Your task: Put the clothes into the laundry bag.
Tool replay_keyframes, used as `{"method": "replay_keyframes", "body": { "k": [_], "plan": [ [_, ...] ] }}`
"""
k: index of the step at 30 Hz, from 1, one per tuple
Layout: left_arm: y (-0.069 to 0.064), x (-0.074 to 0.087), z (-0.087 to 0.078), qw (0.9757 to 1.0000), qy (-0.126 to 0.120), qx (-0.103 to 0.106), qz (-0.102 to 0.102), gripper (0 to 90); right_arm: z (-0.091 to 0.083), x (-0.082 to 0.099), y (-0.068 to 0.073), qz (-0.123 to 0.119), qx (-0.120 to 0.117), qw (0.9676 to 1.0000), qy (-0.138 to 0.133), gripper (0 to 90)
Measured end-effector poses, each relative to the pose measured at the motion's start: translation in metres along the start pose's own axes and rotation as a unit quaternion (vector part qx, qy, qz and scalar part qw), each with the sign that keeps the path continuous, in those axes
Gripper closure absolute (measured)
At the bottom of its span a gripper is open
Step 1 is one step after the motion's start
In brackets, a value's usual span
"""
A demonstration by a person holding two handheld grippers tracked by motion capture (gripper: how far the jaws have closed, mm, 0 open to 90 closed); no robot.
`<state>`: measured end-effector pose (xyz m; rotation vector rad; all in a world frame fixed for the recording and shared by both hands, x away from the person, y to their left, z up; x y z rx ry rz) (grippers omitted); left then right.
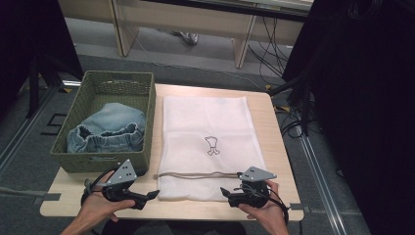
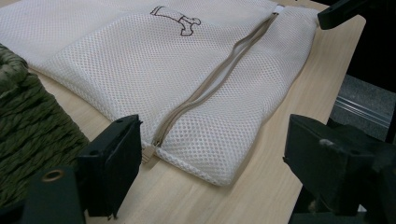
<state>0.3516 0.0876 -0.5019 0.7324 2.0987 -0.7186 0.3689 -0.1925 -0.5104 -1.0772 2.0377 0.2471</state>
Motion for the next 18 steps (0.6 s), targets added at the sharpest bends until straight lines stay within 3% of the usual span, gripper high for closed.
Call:
{"method": "replay_keyframes", "body": {
  "k": [11,13,14,18],
  "plan": [
    [0.001,0.000,-0.001,1.0000,0.006,-0.004,0.007,18.5,0.003,-0.005,-0.004,-0.029,0.002,0.9996,0.000,22.2],
    [0.001,0.000,0.000,1.0000,0.006,-0.004,0.003,18.5,0.005,-0.009,-0.008,-0.050,-0.004,0.9987,0.009,38.2],
    [0.001,0.000,0.001,1.0000,0.004,-0.002,-0.001,18.5,0.006,-0.010,-0.011,-0.071,-0.006,0.9974,0.012,41.2],
    [0.001,-0.001,0.001,1.0000,-0.001,-0.005,-0.004,18.6,0.015,-0.009,-0.020,-0.086,-0.013,0.9953,0.041,51.4]
  ]
}}
Point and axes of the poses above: each handheld gripper's, and its own axes: z roughly forward along the jaws, x roughly out of its underside, y roughly to its left, the point moved 9 cm from there along z, roughly forward along the jaws, and after that the axes turned 12 degrees about -z, right-handed, at the moved point
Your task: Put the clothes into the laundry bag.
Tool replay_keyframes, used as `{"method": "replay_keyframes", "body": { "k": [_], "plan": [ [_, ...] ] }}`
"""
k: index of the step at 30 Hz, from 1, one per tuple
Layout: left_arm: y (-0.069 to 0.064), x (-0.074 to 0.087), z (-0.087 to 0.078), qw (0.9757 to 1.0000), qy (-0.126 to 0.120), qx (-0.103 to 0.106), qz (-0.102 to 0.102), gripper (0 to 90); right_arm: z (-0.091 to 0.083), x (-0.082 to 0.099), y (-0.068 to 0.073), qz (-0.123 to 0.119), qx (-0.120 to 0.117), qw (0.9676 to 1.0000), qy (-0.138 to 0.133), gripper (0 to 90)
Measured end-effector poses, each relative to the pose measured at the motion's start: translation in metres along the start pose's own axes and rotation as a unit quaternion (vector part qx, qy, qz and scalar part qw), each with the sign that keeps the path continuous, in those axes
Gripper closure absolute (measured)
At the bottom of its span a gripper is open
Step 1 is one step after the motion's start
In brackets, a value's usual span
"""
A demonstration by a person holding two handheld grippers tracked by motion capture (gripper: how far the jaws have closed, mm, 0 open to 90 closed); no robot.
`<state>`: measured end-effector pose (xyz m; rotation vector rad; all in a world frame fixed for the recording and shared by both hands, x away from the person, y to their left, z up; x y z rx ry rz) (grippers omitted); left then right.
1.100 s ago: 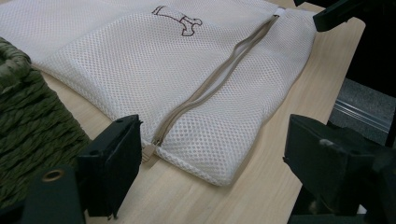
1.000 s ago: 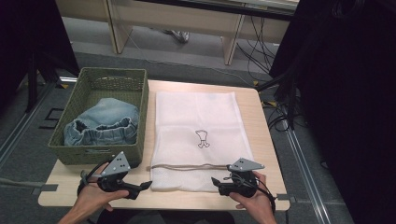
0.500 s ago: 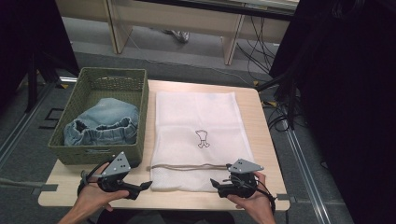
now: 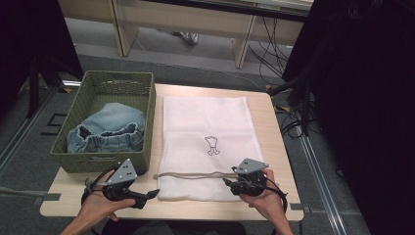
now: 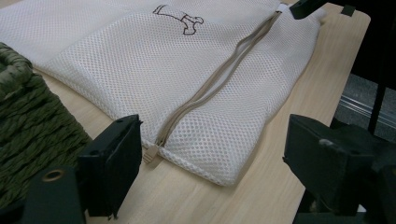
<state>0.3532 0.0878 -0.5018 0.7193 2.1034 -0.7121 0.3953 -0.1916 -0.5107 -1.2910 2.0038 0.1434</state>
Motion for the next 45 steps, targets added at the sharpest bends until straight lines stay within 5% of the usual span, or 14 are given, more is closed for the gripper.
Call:
{"method": "replay_keyframes", "body": {
  "k": [7,11,12,17,20,23,31,35,39,43,45],
  "plan": [
    [0.001,0.002,0.001,0.9998,0.015,0.001,0.012,20.2,0.029,-0.004,-0.011,-0.024,-0.014,0.9993,0.024,61.5],
    [0.001,0.000,0.001,0.9999,0.005,0.013,-0.003,20.2,0.045,-0.007,-0.016,-0.027,-0.034,0.9986,0.030,63.8],
    [0.001,-0.001,0.000,0.9995,0.001,0.023,-0.021,20.2,0.049,-0.006,-0.016,-0.022,-0.038,0.9982,0.040,64.9],
    [0.001,-0.001,0.000,0.9997,0.002,0.018,-0.016,20.2,0.066,-0.005,-0.013,-0.024,-0.079,0.9949,0.058,65.5],
    [0.000,0.000,0.001,0.9997,0.005,0.022,-0.012,20.2,0.072,-0.003,-0.015,-0.041,-0.084,0.9934,0.068,65.5],
    [-0.001,0.000,0.001,0.9998,0.003,0.019,-0.008,20.2,0.080,0.000,-0.010,-0.047,-0.115,0.9892,0.077,65.1],
    [0.001,0.000,0.001,0.9998,0.005,0.017,-0.004,20.2,0.084,-0.002,-0.009,-0.069,-0.107,0.9897,0.066,65.5],
    [0.001,-0.001,0.002,0.9999,0.004,0.014,-0.003,20.3,0.084,-0.004,-0.005,-0.075,-0.129,0.9863,0.069,80.2],
    [0.004,-0.002,0.000,0.9999,0.004,0.011,-0.003,20.3,0.085,-0.005,-0.004,-0.062,-0.125,0.9869,0.082,85.5],
    [0.011,-0.006,-0.005,1.0000,-0.004,-0.009,-0.002,20.8,0.083,-0.008,-0.006,-0.070,-0.115,0.9874,0.083,86.9],
    [0.019,-0.019,-0.021,0.9991,-0.015,-0.038,0.011,21.9,0.079,-0.015,-0.008,-0.069,-0.102,0.9896,0.074,87.2]
  ]
}}
Point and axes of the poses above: each handheld gripper's, and its own axes: z roughly forward along the jaws, x roughly out of its underside, y roughly to its left, the point moved 9 cm from there along z, roughly forward along the jaws, and after that the axes turned 12 degrees about -z, right-handed, at the moved point
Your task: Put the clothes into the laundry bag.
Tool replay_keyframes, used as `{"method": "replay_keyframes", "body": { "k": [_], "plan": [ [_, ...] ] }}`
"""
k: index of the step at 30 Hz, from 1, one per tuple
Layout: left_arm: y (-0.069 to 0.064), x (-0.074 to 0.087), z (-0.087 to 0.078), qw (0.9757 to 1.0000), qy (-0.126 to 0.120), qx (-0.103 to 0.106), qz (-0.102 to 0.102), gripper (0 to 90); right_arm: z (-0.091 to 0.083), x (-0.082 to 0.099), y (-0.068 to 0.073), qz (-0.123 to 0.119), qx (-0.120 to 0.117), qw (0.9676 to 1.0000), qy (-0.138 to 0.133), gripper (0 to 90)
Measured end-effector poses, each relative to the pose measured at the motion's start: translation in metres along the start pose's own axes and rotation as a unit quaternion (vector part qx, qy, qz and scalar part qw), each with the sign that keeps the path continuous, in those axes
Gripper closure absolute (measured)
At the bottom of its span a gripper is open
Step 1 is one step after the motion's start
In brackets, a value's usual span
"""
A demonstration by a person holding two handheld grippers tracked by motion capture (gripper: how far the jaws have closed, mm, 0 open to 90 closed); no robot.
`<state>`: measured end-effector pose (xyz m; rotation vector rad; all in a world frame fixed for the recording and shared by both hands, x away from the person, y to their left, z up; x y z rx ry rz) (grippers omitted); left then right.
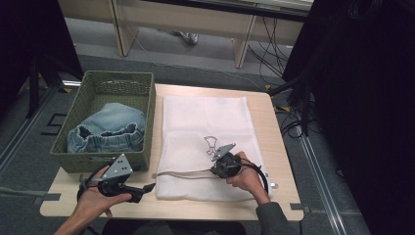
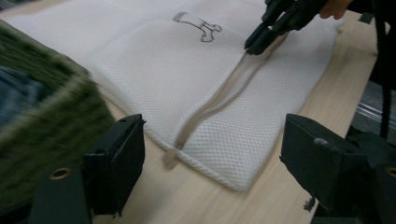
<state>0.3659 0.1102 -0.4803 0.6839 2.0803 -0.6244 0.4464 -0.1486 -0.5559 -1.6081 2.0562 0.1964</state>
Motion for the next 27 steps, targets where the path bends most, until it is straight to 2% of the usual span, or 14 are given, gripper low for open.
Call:
{"method": "replay_keyframes", "body": {
  "k": [3,6,7,10,11,12,15,16,18,20,22,24,25,27],
  "plan": [
    [0.008,-0.013,-0.015,0.9996,-0.022,-0.017,0.008,22.6,-0.011,-0.008,-0.006,-0.001,0.017,0.9998,-0.013,87.3],
    [0.042,-0.045,-0.049,0.9958,-0.050,-0.076,0.002,22.3,-0.021,-0.015,-0.007,0.006,0.029,0.9993,-0.022,87.3],
    [0.042,-0.045,-0.049,0.9958,-0.050,-0.076,0.002,21.2,-0.021,-0.015,-0.007,0.006,0.029,0.9993,-0.022,87.3],
    [0.091,-0.064,-0.061,0.9930,0.008,-0.112,0.036,16.7,-0.029,-0.020,-0.011,0.001,0.040,0.9988,-0.028,87.3],
    [0.091,-0.064,-0.061,0.9930,0.008,-0.112,0.036,15.6,-0.029,-0.020,-0.011,0.001,0.040,0.9988,-0.028,87.3],
    [0.107,-0.064,-0.058,0.9900,0.059,-0.124,0.035,14.8,-0.033,-0.023,-0.013,0.003,0.043,0.9985,-0.033,87.3],
    [0.124,-0.066,-0.045,0.9874,0.082,-0.129,0.042,15.9,-0.035,-0.026,-0.013,0.009,0.043,0.9984,-0.035,87.4],
    [0.136,-0.063,-0.028,0.9874,0.104,-0.118,0.018,15.0,-0.036,-0.028,-0.015,0.009,0.045,0.9983,-0.036,87.4],
    [0.143,-0.063,-0.018,0.9871,0.117,-0.108,0.014,15.4,-0.036,-0.029,-0.016,0.004,0.047,0.9983,-0.035,87.4],
    [0.155,-0.059,0.001,0.9771,0.175,-0.113,0.043,16.6,-0.035,-0.029,-0.015,0.008,0.044,0.9984,-0.035,87.3],
    [0.160,-0.058,0.015,0.9715,0.199,-0.117,0.053,17.9,-0.034,-0.029,-0.015,0.006,0.043,0.9984,-0.036,87.3],
    [0.162,-0.058,0.023,0.9721,0.202,-0.111,0.046,16.4,-0.034,-0.029,-0.016,0.003,0.038,0.9985,-0.040,87.2],
    [0.165,-0.057,0.027,0.9668,0.224,-0.108,0.058,16.9,-0.034,-0.029,-0.016,0.003,0.038,0.9985,-0.040,87.2],
    [0.166,-0.042,0.043,0.9510,0.294,-0.072,0.061,15.7,-0.034,-0.027,-0.017,0.003,0.036,0.9985,-0.040,87.2]
  ]
}}
Point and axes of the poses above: each handheld gripper's, and its own axes: z roughly forward along the jaws, x roughly out of its underside, y roughly to its left, the point moved 9 cm from there along z, roughly forward along the jaws, and after that the axes turned 12 degrees about -z, right-handed, at the moved point
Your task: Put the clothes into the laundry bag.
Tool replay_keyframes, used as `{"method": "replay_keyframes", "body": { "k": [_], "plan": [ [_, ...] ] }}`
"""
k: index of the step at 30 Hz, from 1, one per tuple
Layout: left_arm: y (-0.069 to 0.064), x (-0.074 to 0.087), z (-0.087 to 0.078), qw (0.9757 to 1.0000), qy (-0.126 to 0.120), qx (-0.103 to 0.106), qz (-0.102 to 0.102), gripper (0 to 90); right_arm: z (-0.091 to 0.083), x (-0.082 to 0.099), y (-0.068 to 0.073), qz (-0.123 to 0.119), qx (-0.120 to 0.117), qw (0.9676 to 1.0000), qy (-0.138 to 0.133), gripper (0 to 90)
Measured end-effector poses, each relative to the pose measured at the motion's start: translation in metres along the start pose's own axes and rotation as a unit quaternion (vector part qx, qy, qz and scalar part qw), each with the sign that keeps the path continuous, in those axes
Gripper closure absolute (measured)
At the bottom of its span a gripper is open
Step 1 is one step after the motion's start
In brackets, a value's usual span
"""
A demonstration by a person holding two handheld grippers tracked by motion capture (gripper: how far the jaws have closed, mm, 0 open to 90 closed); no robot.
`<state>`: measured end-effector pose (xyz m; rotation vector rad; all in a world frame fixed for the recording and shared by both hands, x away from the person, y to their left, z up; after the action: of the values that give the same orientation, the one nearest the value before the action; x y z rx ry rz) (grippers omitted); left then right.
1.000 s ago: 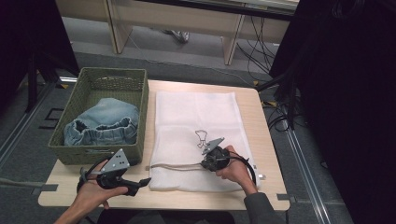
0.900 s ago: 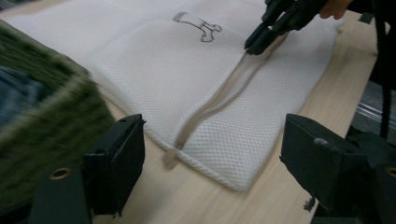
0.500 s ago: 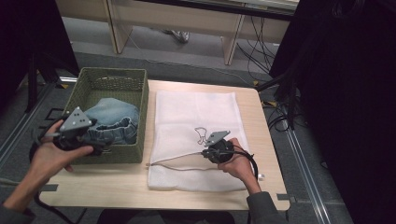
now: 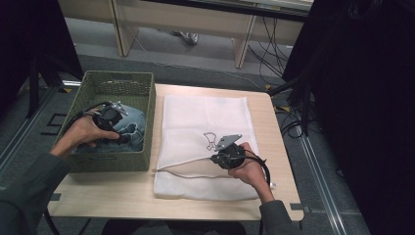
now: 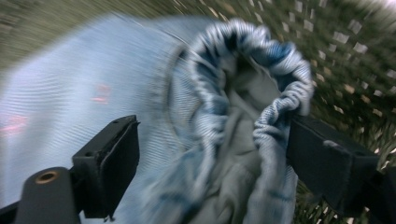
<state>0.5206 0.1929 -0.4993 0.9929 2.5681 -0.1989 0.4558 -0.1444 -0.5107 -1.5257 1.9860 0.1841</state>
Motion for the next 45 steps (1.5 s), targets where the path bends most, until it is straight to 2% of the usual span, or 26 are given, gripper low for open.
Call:
{"method": "replay_keyframes", "body": {
  "k": [1,3,4,8,9,11,12,13,14,15,16,17,19,21,22,27,29,30,31,33,34,36,38,40,43,45],
  "plan": [
    [-0.003,0.002,0.009,0.9998,0.014,0.011,-0.011,18.8,0.000,0.000,0.000,0.001,0.000,1.0000,-0.002,87.2],
    [-0.002,0.006,0.016,0.9992,0.038,0.013,-0.001,55.2,0.001,0.000,0.000,-0.001,0.001,1.0000,-0.002,87.2],
    [0.008,0.004,0.023,0.9985,0.046,-0.027,0.010,66.6,0.000,0.001,0.000,-0.002,0.001,1.0000,-0.001,87.2],
    [0.038,-0.010,0.016,0.9973,-0.005,-0.063,-0.038,70.0,0.000,0.001,0.000,0.003,0.003,1.0000,0.000,87.2],
    [0.049,-0.014,0.013,0.9927,-0.034,-0.082,-0.081,70.0,0.000,0.002,-0.001,-0.001,0.005,1.0000,0.001,87.2],
    [0.069,-0.016,0.007,0.9796,-0.077,-0.105,-0.154,69.0,0.000,0.002,-0.001,-0.003,0.002,1.0000,-0.001,87.2],
    [0.072,-0.015,0.006,0.9773,-0.081,-0.101,-0.168,66.0,-0.001,0.002,-0.001,0.002,0.002,1.0000,0.000,87.2],
    [0.072,-0.015,0.006,0.9773,-0.081,-0.101,-0.168,59.4,-0.001,0.003,-0.001,0.012,0.004,0.9999,0.003,87.2],
    [0.068,-0.009,0.010,0.9780,-0.060,-0.068,-0.188,48.1,-0.001,0.003,-0.002,0.006,0.005,1.0000,0.001,87.2],
    [0.063,-0.005,0.012,0.9807,-0.041,-0.042,-0.187,37.8,-0.001,0.004,-0.001,0.007,0.003,1.0000,0.003,87.2],
    [0.058,-0.002,0.014,0.9810,-0.030,-0.028,-0.190,28.9,-0.001,0.005,-0.001,0.009,0.002,0.9999,0.004,87.2],
    [0.055,0.002,0.014,0.9838,-0.015,-0.022,-0.177,23.3,-0.001,0.005,-0.002,0.005,0.004,1.0000,0.003,87.2],
    [0.053,0.003,0.014,0.9853,-0.014,-0.023,-0.169,15.2,0.000,0.005,-0.003,-0.003,0.003,1.0000,0.000,87.1],
    [0.046,0.002,0.012,0.9859,-0.021,-0.012,-0.166,15.0,-0.001,0.006,-0.002,0.005,0.007,0.9999,0.006,87.1],
    [0.037,0.005,0.009,0.9902,-0.008,0.014,-0.139,14.5,-0.001,0.006,-0.001,0.007,0.004,1.0000,0.005,87.0],
    [0.031,0.004,0.005,0.9933,-0.023,0.002,-0.113,14.3,0.000,0.006,-0.003,0.001,-0.001,1.0000,0.003,87.0],
    [0.034,0.018,0.019,0.9945,0.031,-0.019,-0.098,14.1,0.001,0.006,-0.001,0.012,0.000,0.9999,0.007,86.9],
    [0.035,0.025,0.036,0.9905,0.051,-0.012,-0.127,11.2,0.001,0.007,-0.001,0.006,0.004,0.9999,0.011,86.9],
    [0.035,0.025,0.036,0.9905,0.051,-0.012,-0.127,6.7,0.001,0.007,-0.001,0.006,0.004,0.9999,0.011,86.9],
    [0.037,0.029,0.061,0.9818,0.046,0.000,-0.184,0.0,0.001,0.007,-0.002,0.004,0.004,0.9999,0.011,86.8],
    [0.040,0.031,0.066,0.9812,0.053,-0.007,-0.185,0.0,0.001,0.007,-0.002,0.006,0.004,0.9999,0.008,86.8],
    [0.043,0.030,0.068,0.9813,0.054,-0.018,-0.184,3.7,0.001,0.007,-0.002,0.005,0.004,0.9999,0.008,86.8],
    [0.051,0.023,0.054,0.9886,0.049,-0.028,-0.140,43.6,0.001,0.007,-0.002,0.003,0.002,1.0000,0.007,86.8],
    [0.054,0.019,0.050,0.9898,0.025,-0.043,-0.134,58.8,0.000,0.008,-0.003,0.006,0.003,0.9999,0.010,86.8],
    [0.065,0.013,0.041,0.9833,-0.024,-0.068,-0.167,63.2,-0.001,0.008,-0.003,0.007,0.005,0.9999,0.007,86.8],
    [0.075,0.010,0.035,0.9733,-0.053,-0.084,-0.207,62.3,-0.002,0.009,-0.003,0.016,0.005,0.9998,0.009,86.8]
  ]
}}
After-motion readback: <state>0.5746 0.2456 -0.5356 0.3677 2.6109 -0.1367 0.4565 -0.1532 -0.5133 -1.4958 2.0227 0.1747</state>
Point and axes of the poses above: each handheld gripper's, and its own axes: z roughly forward along the jaws, x roughly out of its underside, y roughly to its left, the point moved 9 cm from there along z, roughly forward along the jaws, and after that the axes turned 12 degrees about -z, right-handed, at the moved point
